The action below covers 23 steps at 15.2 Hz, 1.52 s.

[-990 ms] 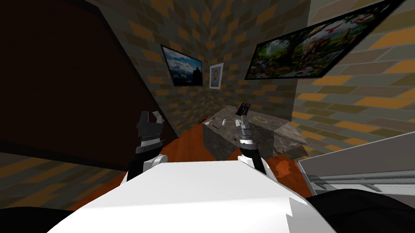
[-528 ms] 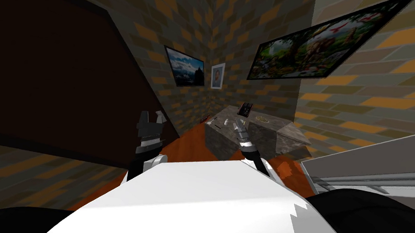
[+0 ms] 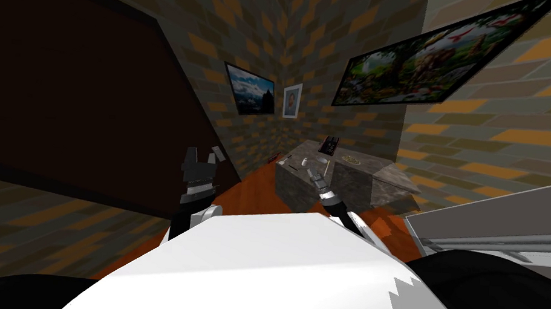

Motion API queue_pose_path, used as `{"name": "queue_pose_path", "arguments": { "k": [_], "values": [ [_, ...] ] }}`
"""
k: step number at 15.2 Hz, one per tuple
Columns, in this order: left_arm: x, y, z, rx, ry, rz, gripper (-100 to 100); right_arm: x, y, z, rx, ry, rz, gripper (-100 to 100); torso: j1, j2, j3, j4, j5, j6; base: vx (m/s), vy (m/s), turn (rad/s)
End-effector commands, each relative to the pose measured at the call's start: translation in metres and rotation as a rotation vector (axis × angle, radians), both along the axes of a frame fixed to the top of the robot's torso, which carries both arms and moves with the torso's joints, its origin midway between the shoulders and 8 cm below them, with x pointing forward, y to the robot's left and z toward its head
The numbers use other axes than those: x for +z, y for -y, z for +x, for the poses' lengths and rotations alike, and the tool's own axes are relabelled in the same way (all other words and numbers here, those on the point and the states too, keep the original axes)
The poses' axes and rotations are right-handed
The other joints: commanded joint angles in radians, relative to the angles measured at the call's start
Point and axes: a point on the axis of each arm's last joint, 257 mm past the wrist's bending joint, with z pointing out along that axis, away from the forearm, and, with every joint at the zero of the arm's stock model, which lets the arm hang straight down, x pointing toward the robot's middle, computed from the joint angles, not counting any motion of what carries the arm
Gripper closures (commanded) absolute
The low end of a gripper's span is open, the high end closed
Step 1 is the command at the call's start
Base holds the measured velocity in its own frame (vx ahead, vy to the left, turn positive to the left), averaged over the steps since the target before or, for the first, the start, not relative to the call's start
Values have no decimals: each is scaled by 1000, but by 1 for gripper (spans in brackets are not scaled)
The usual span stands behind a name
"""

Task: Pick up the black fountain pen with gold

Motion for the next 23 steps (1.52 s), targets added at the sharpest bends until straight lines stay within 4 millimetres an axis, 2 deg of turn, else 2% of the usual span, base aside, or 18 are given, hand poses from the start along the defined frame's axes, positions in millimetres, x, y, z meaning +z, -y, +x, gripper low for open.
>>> {"name": "queue_pose_path", "arguments": {
  "k": [1,2,4,5,7,8,10,11,13,14,16,17,19,20,22,23],
  "values": [
    [0,0,0,0,0,0,0,-6,-1,-2,12,-17,-27,-100,0,0,0,0,0,0,-5,61,12],
    [0,0,0,0,0,0,0,-26,1,-4,23,-60,-68,-100,-1,0,0,0,0,0,5,83,53],
    [0,0,0,0,0,0,0,-27,0,-5,35,-65,-87,-100,1,-1,0,0,0,0,-3,88,27],
    [0,0,0,0,0,0,0,-47,3,-9,46,-109,-129,-100,1,-1,0,0,0,0,-7,92,45],
    [0,0,0,0,0,0,0,-48,3,-9,59,-114,-149,-100,1,0,0,0,0,0,-4,85,29],
    [0,0,0,0,0,0,0,-69,7,-14,67,-160,-189,-100,0,0,0,0,0,0,-1,88,54],
    [0,0,0,0,0,0,0,-70,7,-15,82,-165,-212,-100,1,0,0,0,0,0,-1,84,30],
    [0,0,0,0,0,0,0,-91,13,-21,91,-212,-253,-100,0,-1,0,0,0,0,3,104,58],
    [0,0,0,0,0,0,0,-92,13,-22,106,-217,-277,-100,2,-1,-1,0,1,0,9,90,31],
    [0,0,0,0,0,0,0,-113,21,-30,115,-265,-319,-100,1,-1,-1,0,0,0,2,89,64],
    [0,0,0,0,0,0,0,-114,21,-31,130,-270,-344,-100,1,-1,-1,0,0,0,7,83,33],
    [0,0,0,0,0,0,0,-134,30,-39,138,-318,-383,-100,0,-1,-1,0,0,0,27,103,58],
    [0,0,0,0,0,0,0,-135,31,-41,155,-323,-411,-100,2,-2,-1,-1,1,0,26,93,36],
    [0,0,0,0,0,0,0,-155,41,-51,162,-372,-451,-100,1,-2,-1,0,0,0,22,94,68],
    [0,0,0,0,0,0,0,-156,43,-52,180,-377,-479,-100,2,-2,-1,-1,0,0,17,85,39],
    [0,0,0,0,0,0,0,-175,54,-63,186,-426,-518,-100,0,-2,-1,0,0,0,25,91,59]
  ]
}}
